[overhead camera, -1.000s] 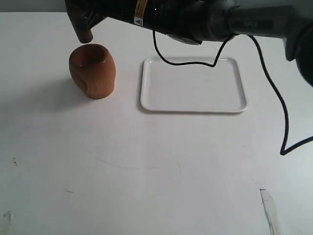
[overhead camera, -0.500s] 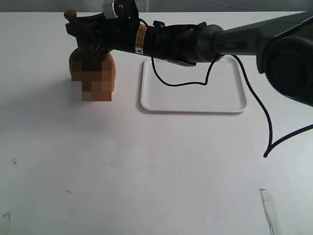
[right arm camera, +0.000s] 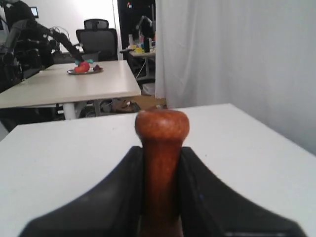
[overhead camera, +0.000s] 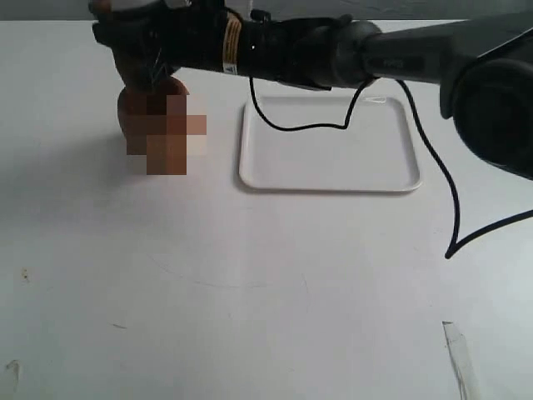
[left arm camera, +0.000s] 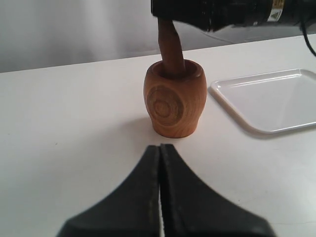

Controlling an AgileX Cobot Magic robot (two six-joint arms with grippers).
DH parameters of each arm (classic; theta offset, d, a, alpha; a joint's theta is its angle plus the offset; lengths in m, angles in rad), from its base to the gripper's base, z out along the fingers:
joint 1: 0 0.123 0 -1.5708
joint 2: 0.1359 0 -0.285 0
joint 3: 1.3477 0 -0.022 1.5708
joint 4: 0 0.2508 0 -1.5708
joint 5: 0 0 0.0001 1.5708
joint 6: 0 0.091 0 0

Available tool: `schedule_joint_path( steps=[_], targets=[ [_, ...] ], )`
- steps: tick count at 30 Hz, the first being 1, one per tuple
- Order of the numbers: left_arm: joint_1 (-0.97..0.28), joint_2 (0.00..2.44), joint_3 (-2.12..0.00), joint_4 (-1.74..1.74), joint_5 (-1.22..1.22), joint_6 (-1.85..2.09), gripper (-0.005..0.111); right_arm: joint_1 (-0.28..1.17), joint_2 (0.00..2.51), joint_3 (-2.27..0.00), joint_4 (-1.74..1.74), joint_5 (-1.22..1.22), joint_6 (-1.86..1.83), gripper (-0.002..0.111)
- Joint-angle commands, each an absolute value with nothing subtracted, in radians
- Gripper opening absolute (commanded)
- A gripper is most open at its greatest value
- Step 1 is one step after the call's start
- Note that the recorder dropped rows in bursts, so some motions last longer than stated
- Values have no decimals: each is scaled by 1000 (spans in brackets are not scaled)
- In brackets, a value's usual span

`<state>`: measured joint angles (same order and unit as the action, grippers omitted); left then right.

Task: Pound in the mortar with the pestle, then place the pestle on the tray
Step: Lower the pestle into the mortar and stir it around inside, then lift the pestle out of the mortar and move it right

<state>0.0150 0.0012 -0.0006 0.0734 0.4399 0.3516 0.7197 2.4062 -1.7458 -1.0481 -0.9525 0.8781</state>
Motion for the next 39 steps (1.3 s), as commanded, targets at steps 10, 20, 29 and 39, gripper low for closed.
schedule_joint_path(
  steps=[10,20,29,39],
  targets=[
    [7,0,0,66,437,343,0,706,2327,-1747,-955,-1003,860,0],
    [7,0,0,66,437,343,0,709,2370,-1742,-1120,-898,921,0],
    [7,0,0,66,437,343,0,709,2415,-1742,-1120,-895,923,0],
    [7,0,0,66,437,343,0,698,2299,-1742,-1056,-908,874,0]
  ],
)
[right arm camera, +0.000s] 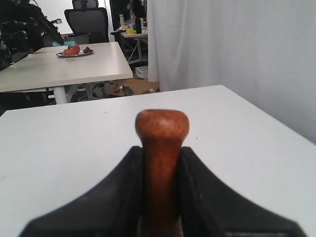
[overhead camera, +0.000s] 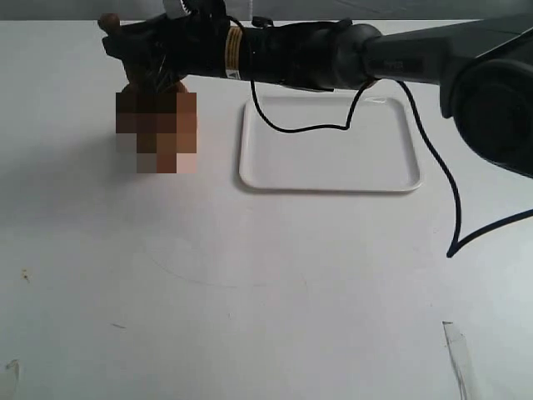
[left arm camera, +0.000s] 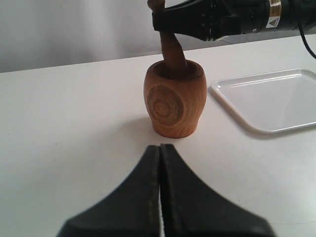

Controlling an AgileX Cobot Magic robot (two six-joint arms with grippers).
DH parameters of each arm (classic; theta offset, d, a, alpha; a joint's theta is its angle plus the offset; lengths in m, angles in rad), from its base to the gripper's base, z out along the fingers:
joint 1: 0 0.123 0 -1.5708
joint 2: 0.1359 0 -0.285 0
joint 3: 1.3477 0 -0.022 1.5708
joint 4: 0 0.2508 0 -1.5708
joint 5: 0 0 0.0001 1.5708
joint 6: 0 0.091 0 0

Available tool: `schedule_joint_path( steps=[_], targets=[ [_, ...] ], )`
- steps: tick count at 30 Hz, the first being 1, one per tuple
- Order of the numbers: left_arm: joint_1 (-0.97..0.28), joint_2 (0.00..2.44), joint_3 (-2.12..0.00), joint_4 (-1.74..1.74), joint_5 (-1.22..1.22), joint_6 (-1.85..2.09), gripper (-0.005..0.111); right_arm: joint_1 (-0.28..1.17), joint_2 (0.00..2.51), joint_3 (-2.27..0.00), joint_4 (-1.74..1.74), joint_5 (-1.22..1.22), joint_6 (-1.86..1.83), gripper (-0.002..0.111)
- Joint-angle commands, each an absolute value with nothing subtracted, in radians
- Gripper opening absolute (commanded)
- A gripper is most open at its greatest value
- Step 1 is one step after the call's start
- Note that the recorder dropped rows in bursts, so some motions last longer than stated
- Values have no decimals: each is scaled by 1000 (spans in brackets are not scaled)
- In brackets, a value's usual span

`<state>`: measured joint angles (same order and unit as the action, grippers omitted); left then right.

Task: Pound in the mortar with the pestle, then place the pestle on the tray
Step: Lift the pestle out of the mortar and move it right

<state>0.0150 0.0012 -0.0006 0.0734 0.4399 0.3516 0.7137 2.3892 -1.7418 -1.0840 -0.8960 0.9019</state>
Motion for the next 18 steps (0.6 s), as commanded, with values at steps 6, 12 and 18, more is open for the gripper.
schedule_joint_path(
  steps=[6,12,18],
  targets=[
    [7,0,0,66,437,343,0,673,2159,-1742,-1217,-769,930,0],
    [7,0,0,66,437,343,0,671,2060,-1742,-1744,-510,1314,0],
    [7,0,0,66,437,343,0,610,2050,-1676,-1744,-544,1367,0]
  ],
)
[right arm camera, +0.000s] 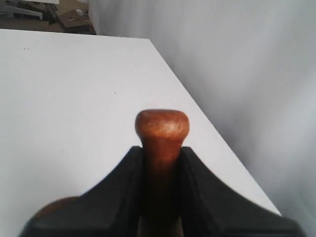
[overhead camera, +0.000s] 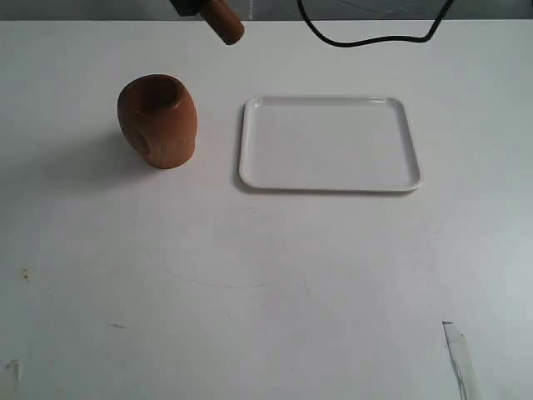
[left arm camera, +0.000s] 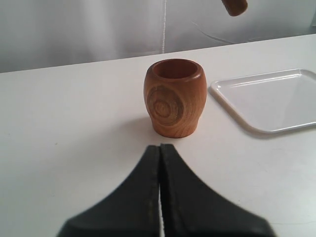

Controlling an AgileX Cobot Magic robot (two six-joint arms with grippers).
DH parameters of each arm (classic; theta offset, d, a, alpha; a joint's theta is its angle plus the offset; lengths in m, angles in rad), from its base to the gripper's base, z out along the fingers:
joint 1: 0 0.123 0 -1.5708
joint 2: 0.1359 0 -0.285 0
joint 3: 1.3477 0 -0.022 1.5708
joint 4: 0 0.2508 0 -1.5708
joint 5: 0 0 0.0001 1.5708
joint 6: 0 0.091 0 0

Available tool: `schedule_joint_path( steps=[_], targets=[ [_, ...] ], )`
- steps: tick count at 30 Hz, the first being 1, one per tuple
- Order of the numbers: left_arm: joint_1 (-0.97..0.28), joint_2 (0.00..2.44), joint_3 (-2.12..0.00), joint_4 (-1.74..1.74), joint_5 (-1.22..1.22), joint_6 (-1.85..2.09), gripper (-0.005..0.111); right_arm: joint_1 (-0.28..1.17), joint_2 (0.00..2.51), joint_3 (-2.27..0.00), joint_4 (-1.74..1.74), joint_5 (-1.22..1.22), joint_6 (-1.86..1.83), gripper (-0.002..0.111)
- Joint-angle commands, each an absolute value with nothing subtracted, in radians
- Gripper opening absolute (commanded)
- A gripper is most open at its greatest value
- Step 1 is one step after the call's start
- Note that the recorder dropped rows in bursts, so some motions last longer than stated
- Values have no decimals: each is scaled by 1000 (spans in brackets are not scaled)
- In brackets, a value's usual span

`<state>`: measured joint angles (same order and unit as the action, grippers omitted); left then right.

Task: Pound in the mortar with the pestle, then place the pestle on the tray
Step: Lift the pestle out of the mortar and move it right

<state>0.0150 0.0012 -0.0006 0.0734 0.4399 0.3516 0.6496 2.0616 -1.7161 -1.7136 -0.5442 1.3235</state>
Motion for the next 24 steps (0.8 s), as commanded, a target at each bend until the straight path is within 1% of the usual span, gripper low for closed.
schedule_joint_path(
  steps=[1,10,12,14,17,19,21,24],
  targets=[
    [7,0,0,66,437,343,0,599,2052,-1658,-1744,-544,1367,0],
    [7,0,0,66,437,343,0,490,2052,-1502,-1744,-519,1353,0],
    [7,0,0,66,437,343,0,488,2052,-1476,-1744,-461,1355,0],
    [7,0,0,66,437,343,0,493,2052,-1463,-1744,-354,1424,0],
    [7,0,0,66,437,343,0,504,2050,-1463,-1534,-262,1575,0],
    [7,0,0,66,437,343,0,504,2048,-1468,-1377,-298,1571,0],
    [7,0,0,66,437,343,0,499,2044,-1468,-1244,-394,1557,0],
    [7,0,0,66,437,343,0,491,2044,-1468,-1143,-657,1527,0]
  ],
)
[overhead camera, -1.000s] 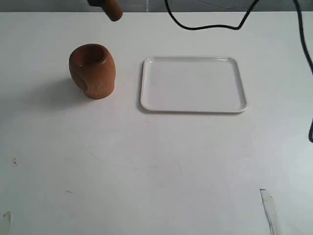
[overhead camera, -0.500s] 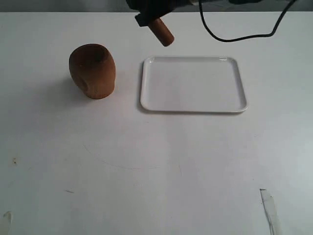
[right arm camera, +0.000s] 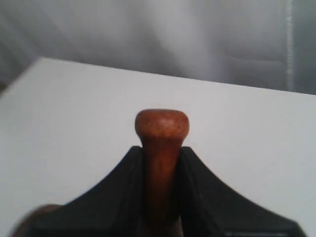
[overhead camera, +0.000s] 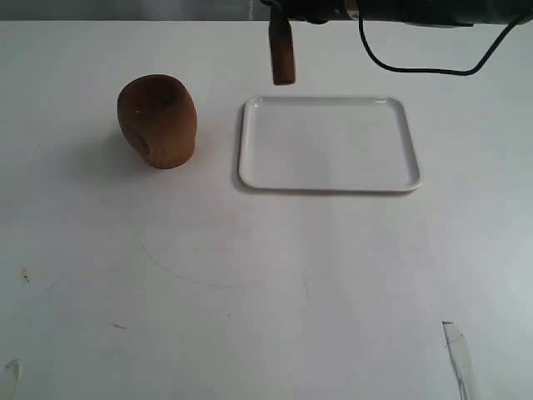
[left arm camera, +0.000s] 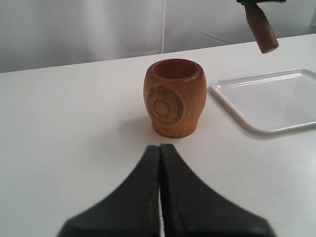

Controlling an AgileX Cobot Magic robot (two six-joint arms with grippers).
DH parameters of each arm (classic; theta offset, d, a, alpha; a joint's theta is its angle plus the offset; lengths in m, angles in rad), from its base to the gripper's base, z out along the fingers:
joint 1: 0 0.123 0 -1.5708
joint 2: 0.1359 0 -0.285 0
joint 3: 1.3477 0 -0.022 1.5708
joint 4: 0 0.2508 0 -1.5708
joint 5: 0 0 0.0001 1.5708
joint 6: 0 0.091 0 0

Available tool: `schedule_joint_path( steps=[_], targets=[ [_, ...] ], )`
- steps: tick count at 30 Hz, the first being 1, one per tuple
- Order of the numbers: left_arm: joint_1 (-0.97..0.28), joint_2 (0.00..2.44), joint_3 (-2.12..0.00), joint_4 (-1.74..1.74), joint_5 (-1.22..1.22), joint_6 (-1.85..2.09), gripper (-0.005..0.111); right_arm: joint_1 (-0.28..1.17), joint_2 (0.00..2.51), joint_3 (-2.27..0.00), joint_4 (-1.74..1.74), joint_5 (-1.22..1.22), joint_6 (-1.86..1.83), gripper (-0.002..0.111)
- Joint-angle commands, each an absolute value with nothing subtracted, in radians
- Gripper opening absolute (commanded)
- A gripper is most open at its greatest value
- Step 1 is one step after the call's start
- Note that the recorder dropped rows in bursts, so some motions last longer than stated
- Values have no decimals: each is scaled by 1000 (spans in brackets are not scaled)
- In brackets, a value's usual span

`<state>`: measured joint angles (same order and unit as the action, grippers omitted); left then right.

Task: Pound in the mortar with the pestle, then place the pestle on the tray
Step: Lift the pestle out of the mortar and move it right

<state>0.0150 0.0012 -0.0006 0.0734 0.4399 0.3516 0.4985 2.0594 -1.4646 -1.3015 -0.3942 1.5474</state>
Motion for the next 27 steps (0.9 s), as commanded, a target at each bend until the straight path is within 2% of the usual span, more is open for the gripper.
schedule_joint_path(
  steps=[1,4,9,16,21,25,27],
  targets=[
    [7,0,0,66,437,343,0,489,2044,-1468,-1145,-749,1514,0],
    [7,0,0,66,437,343,0,489,2033,-1468,-1269,-879,1511,0],
    [7,0,0,66,437,343,0,489,1997,-1468,-1729,-655,1712,0],
    [7,0,0,66,437,343,0,462,1996,-1449,-1744,-502,1712,0],
    [7,0,0,66,437,343,0,467,1996,-1449,-1744,88,1694,0],
    [7,0,0,66,437,343,0,465,1996,-1449,-1727,364,1410,0],
    [7,0,0,66,437,343,0,465,1996,-1449,-1599,633,1134,0]
  ],
)
